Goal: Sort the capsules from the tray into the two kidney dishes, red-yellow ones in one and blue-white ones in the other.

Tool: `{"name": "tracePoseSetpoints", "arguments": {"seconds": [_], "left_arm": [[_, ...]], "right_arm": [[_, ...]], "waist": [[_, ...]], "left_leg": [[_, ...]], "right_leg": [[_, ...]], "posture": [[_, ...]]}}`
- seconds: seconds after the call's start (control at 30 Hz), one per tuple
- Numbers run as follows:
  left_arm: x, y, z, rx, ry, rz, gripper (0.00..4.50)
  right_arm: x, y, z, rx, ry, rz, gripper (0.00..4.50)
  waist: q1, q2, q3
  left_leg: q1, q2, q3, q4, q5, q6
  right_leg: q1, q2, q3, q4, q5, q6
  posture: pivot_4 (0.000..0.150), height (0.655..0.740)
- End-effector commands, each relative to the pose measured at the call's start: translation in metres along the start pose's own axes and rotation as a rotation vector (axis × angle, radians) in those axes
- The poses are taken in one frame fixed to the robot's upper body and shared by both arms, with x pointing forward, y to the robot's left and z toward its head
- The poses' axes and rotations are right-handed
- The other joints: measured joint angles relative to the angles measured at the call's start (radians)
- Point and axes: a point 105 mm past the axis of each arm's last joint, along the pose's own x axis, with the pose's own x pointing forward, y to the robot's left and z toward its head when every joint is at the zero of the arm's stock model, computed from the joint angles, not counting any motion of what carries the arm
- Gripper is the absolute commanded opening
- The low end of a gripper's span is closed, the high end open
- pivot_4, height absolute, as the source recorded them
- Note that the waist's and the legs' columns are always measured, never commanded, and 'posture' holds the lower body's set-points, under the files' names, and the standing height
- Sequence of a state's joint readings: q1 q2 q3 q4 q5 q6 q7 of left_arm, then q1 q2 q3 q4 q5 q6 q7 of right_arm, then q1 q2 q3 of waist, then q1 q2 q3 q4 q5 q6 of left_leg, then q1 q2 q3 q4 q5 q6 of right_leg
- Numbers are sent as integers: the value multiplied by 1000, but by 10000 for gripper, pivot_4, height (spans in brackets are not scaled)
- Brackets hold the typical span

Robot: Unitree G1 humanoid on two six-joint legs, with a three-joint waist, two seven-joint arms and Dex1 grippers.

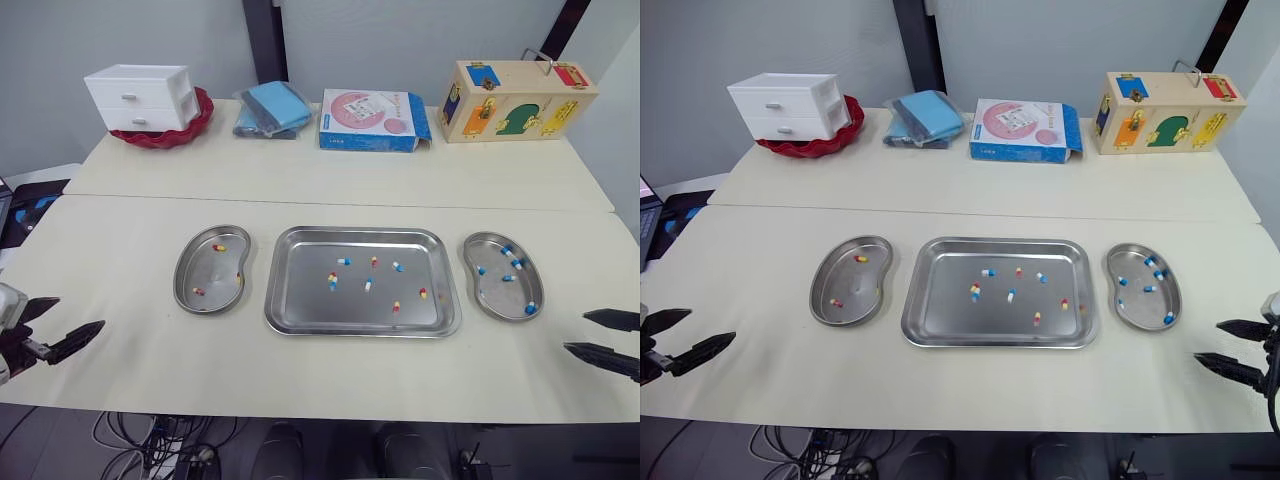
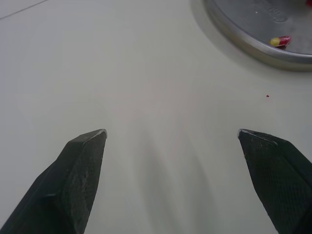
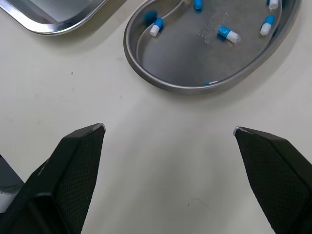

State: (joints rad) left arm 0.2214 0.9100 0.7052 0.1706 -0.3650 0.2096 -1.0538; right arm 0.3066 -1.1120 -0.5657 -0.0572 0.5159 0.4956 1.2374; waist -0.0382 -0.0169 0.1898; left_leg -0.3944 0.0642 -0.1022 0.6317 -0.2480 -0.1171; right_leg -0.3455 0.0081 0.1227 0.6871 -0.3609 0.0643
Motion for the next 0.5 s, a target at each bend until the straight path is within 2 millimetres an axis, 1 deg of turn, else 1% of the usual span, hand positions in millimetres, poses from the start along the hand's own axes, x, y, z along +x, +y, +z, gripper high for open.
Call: {"name": "tracePoseSetpoints", "arguments": {"seconds": [0.03,0.13,0.23,0.3,0.33,0.43,0.47,0.5], "left_arm": [[3,-19,22,56,-141,-79,44681],[12,-59,33,75,-241,-213,44681],[15,-96,42,77,-349,-318,44681],[11,-129,38,56,-367,-433,44681],[9,-139,35,43,-375,-458,44681],[3,-166,27,21,-437,-492,44681],[0,-175,24,3,-468,-510,44681],[-1,-180,25,-16,-511,-496,44681]], "right_arm": [[3,16,25,-75,-60,78,45000],[15,42,47,-102,-120,184,45000],[31,69,67,-112,-188,275,45000],[49,87,78,-127,-204,311,45000],[57,93,84,-136,-219,313,45000],[81,110,104,-151,-269,314,45000],[92,116,109,-161,-272,309,45000],[104,119,115,-167,-275,289,45000]], "waist": [[1,0,0],[4,0,0],[5,-1,0],[3,-2,-1],[-2,-2,-1],[-5,-2,-1],[-4,-2,-1],[-3,-2,-1]], "left_leg": [[0,0,0,0,0,0],[0,0,0,0,0,0],[1,0,0,0,0,0],[1,1,-1,0,0,0],[1,1,-1,0,0,0],[1,0,0,0,0,0],[1,0,0,0,0,0],[1,0,-1,0,0,0]], "right_leg": [[0,0,0,0,0,0],[1,0,0,0,0,0],[2,0,0,-1,0,0],[2,0,-1,-1,0,0],[2,0,0,-1,0,0],[2,0,1,-2,0,0],[3,0,1,-1,0,0],[2,0,0,-1,0,0]], "posture": [[1500,7400],[1500,7400],[1500,7400],[1500,7400],[1500,7400],[1500,7400],[1500,7400],[1500,7400]]}}
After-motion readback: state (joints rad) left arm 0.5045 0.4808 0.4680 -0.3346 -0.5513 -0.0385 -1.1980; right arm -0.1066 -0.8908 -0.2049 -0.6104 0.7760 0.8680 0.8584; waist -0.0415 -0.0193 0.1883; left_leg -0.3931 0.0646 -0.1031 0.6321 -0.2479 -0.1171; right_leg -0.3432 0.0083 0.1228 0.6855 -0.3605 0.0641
